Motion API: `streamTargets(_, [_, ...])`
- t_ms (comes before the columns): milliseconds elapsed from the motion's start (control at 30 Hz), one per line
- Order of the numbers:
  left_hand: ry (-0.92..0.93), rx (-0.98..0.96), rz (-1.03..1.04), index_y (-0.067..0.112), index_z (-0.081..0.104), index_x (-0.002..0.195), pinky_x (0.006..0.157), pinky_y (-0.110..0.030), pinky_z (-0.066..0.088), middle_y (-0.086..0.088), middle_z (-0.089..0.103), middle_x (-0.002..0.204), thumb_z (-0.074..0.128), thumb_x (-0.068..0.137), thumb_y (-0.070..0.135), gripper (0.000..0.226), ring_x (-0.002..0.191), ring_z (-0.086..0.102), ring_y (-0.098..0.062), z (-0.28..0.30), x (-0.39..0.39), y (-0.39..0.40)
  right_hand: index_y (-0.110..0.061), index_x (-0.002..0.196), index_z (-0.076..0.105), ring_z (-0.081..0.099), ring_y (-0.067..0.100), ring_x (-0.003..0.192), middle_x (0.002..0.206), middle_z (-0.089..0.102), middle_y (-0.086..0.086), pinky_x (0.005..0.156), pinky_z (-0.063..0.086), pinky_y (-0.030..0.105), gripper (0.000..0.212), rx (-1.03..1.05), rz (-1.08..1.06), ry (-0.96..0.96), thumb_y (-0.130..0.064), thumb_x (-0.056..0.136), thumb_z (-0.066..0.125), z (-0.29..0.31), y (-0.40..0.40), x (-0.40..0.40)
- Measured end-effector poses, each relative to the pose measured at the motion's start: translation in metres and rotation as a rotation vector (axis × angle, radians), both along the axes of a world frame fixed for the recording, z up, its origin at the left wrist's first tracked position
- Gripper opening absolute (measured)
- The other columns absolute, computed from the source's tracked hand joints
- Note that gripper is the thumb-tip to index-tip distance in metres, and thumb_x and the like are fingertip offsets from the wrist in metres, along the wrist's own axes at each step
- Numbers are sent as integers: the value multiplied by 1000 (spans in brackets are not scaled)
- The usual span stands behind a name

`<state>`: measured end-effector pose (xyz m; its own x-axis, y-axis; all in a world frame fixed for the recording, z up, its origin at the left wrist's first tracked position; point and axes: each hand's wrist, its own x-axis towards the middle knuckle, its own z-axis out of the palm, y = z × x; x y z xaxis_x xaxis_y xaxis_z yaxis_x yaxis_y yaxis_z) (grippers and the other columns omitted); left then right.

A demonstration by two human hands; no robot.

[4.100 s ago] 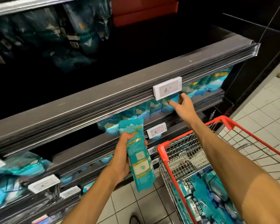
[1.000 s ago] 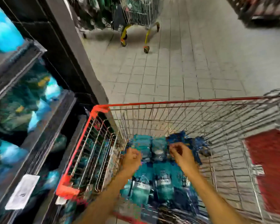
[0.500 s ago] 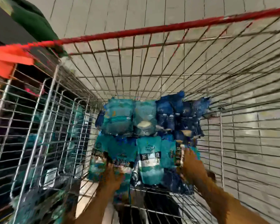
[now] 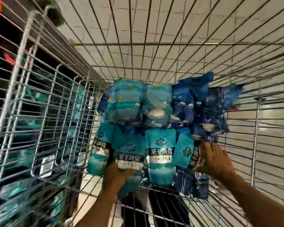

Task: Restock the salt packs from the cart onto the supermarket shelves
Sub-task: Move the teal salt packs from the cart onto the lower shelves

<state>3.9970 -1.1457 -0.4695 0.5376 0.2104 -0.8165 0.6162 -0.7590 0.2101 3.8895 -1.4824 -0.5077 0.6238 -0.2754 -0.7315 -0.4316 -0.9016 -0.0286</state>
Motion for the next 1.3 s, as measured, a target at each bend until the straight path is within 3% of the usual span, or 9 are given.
streamTargets(67, [48,-43,34,21,66,94,54,-10,42,-2,69,90,92,63,18,41,85,64,-20,-2,-4,3,-21,133,36,51,21,110,124,52,3,97,47,40,108,55,-83,-72,-72,50,82,2,-1,-2])
streamTargets(133, [89,-89,33,23,62,83,64,-16,46,-1,70,91,93,60,17,39,78,63,-15,1,-5,1,-26,126,39,50,15,104,118,55,-1,96,47,38,99,60,-90,-104,-72,50,82,3,-1,-1])
streamTargets(267, [222,-156,106,19,63,94,72,-19,48,0,70,101,93,59,14,47,81,62,-10,10,-2,-3,-32,136,43,47,17,123,135,53,-4,106,34,40,87,-28,93,14,-74,65,72,11,-4,5])
streamTargets(500, [301,-228,132,7,66,114,102,-33,48,-6,71,116,93,59,14,62,110,64,-22,30,13,-7,-29,144,34,63,18,103,119,66,0,95,50,35,70,240,-121,139,-41,86,72,16,1,-5])
streamTargets(700, [283,-252,154,3,63,116,102,-34,48,-8,69,118,89,64,5,59,109,64,-22,58,9,-7,-33,125,53,57,-3,74,90,63,-12,58,38,6,52,392,-315,83,-45,81,78,40,18,-34])
streamTargets(833, [303,-274,112,2,51,135,103,-26,42,-1,52,131,89,68,17,78,118,53,-21,98,20,-7,-29,105,63,66,10,78,90,69,-7,64,50,20,30,487,-525,-48,-38,81,79,83,26,-37])
streamTargets(967, [297,-403,130,4,33,149,113,-41,37,-13,33,155,86,72,25,96,137,40,-33,157,31,-10,-22,90,76,71,9,69,81,77,5,55,55,35,6,649,-713,-199,-19,84,77,146,42,-21])
streamTargets(1200, [17,-649,215,16,33,147,105,-52,44,-11,48,142,91,60,30,106,128,51,-33,296,40,20,-13,127,61,68,24,105,117,72,6,91,55,42,71,780,-760,-230,-43,67,87,281,83,35])
streamTargets(1300, [-175,-730,302,28,44,136,87,-27,53,10,58,114,88,69,26,80,102,61,-12,356,32,48,-15,152,33,45,32,136,154,41,11,113,38,51,116,807,-734,-371,-62,60,85,340,110,48])
